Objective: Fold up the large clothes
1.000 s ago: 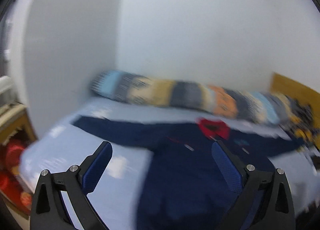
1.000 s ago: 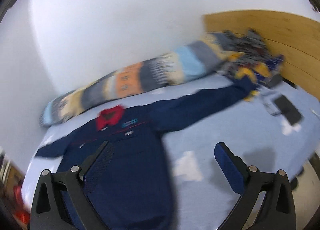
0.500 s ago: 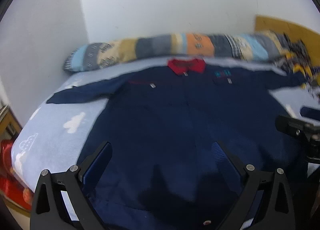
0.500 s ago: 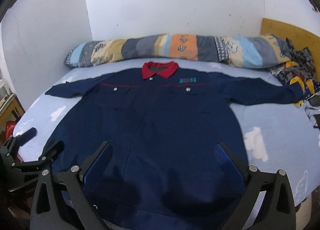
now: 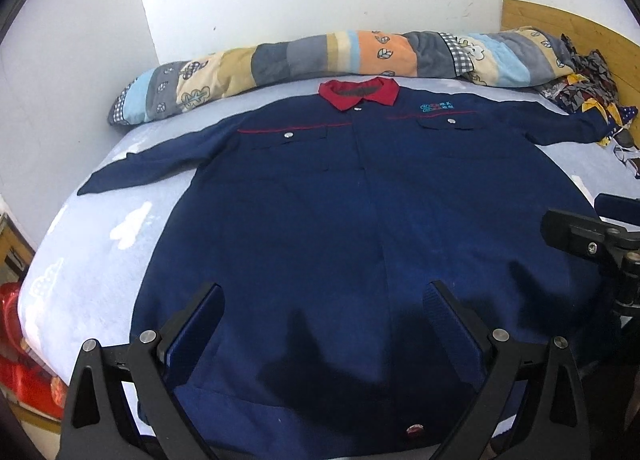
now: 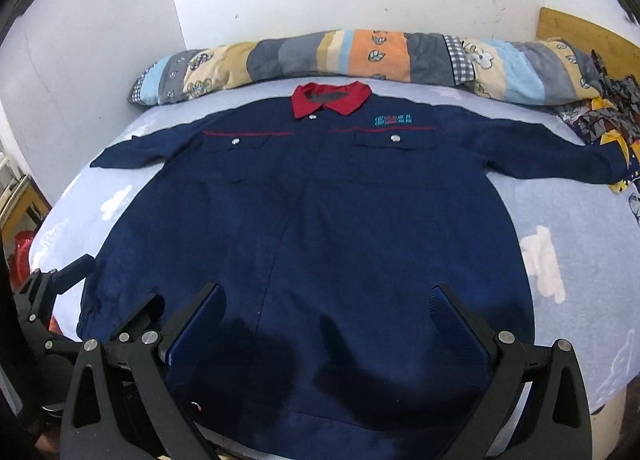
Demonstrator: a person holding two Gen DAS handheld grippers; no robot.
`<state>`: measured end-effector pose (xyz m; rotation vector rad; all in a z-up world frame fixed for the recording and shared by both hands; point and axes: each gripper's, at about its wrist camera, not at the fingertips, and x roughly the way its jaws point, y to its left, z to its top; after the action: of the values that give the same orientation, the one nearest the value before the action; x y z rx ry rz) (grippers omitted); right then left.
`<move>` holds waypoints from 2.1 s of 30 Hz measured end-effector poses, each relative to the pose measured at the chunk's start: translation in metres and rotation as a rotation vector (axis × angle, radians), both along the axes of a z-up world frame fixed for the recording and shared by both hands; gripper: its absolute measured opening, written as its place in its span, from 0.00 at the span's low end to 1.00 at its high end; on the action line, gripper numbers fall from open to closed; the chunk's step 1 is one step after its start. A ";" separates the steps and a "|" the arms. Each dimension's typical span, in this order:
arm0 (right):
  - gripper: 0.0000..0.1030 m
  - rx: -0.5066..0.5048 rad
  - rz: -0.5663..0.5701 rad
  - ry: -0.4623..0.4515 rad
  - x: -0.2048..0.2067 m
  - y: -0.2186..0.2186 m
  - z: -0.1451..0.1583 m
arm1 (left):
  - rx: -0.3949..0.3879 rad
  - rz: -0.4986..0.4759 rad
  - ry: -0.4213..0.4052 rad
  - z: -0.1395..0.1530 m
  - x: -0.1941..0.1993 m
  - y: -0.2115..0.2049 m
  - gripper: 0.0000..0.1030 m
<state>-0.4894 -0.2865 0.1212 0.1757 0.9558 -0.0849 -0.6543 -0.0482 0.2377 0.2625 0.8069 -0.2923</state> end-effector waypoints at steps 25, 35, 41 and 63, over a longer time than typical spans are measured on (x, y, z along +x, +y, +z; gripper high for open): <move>0.99 0.034 -0.036 0.033 -0.003 -0.012 -0.001 | -0.012 0.009 -0.038 -0.114 0.136 -0.068 0.98; 0.99 0.032 -0.034 0.035 -0.003 -0.012 -0.003 | -0.006 0.007 -0.040 -0.126 0.149 -0.074 0.98; 0.99 0.032 -0.034 0.035 -0.004 -0.013 -0.003 | -0.004 0.001 -0.041 -0.133 0.156 -0.072 0.98; 0.99 0.184 -0.287 0.019 -0.012 -0.109 0.001 | 0.023 0.065 -0.096 -0.133 0.251 -0.093 0.97</move>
<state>-0.5016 -0.3956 0.1223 0.4824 0.9525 -0.2629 -0.4032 -0.1413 0.1052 0.2697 0.7230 -0.2081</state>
